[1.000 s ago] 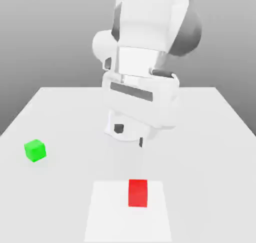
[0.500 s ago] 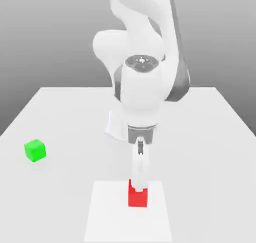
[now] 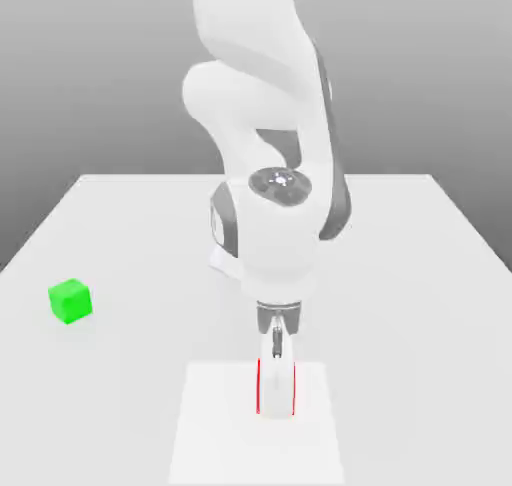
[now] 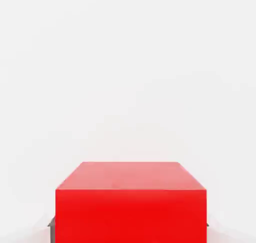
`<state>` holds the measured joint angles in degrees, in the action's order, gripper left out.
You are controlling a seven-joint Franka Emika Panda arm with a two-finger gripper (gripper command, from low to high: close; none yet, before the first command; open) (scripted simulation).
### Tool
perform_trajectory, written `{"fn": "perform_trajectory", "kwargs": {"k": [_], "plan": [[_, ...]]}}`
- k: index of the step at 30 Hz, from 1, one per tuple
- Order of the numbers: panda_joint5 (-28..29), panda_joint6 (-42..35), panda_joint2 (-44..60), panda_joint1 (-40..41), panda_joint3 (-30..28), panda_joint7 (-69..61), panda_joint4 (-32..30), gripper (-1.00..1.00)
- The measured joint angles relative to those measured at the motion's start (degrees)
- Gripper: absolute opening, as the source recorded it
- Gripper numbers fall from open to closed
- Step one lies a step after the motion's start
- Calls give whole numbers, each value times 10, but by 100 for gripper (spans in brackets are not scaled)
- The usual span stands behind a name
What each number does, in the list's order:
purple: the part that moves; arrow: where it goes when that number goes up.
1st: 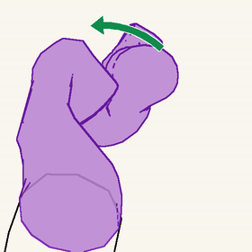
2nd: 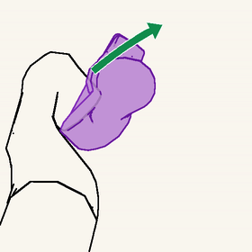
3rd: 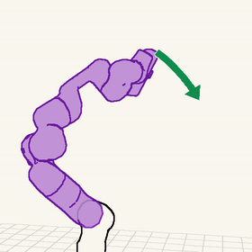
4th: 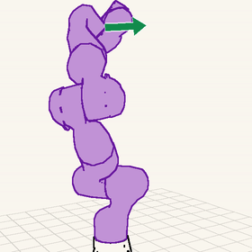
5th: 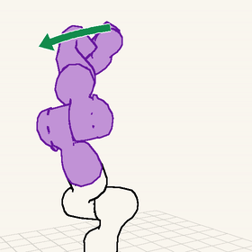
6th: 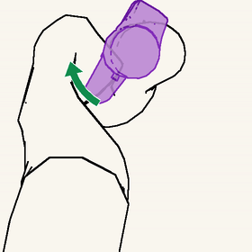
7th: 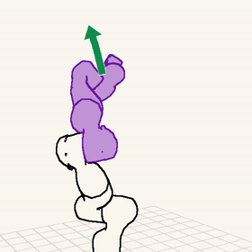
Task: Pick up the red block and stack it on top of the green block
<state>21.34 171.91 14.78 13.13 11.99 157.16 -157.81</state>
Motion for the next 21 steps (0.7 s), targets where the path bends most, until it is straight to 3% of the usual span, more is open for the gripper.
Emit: {"fn": "perform_trajectory", "kwargs": {"k": [7,13,15,21], "plan": [[-111,-54,-73,54,81,-80,-11,-100],[-208,-108,-143,50,102,-152,-26,-100],[-211,-119,-157,32,76,-165,-31,-100],[-191,-143,-190,200,-20,-205,-42,-100]]}}
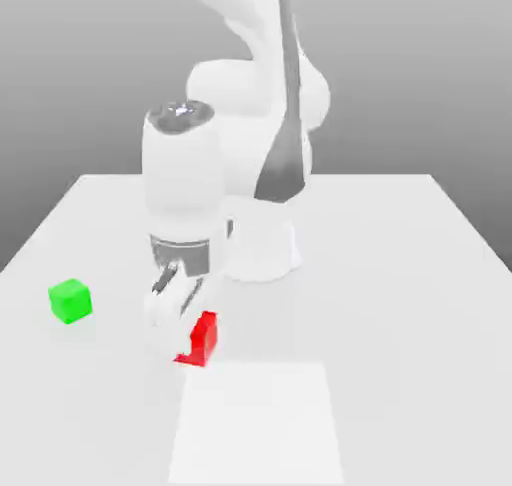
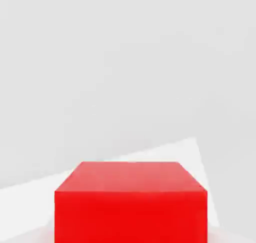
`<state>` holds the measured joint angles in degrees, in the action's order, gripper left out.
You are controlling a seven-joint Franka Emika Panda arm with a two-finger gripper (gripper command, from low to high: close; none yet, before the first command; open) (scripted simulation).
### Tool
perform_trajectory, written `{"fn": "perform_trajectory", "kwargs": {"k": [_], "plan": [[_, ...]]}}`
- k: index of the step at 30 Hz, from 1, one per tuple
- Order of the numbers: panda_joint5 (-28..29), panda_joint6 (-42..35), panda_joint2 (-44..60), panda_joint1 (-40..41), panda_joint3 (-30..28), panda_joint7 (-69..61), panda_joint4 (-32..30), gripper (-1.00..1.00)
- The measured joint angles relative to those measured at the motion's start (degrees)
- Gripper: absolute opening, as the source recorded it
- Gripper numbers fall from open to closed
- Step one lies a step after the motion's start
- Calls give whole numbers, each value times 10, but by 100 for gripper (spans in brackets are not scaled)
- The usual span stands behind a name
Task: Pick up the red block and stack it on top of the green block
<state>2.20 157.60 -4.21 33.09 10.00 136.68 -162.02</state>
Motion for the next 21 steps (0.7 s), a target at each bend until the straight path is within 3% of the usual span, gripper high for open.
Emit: {"fn": "perform_trajectory", "kwargs": {"k": [11,18,19,21], "plan": [[21,-39,-63,193,-189,-86,-20,-100],[-35,79,60,197,-202,-133,-17,-100],[-45,91,72,199,-198,-140,-16,100],[-45,91,72,199,-198,-140,-16,100]]}}
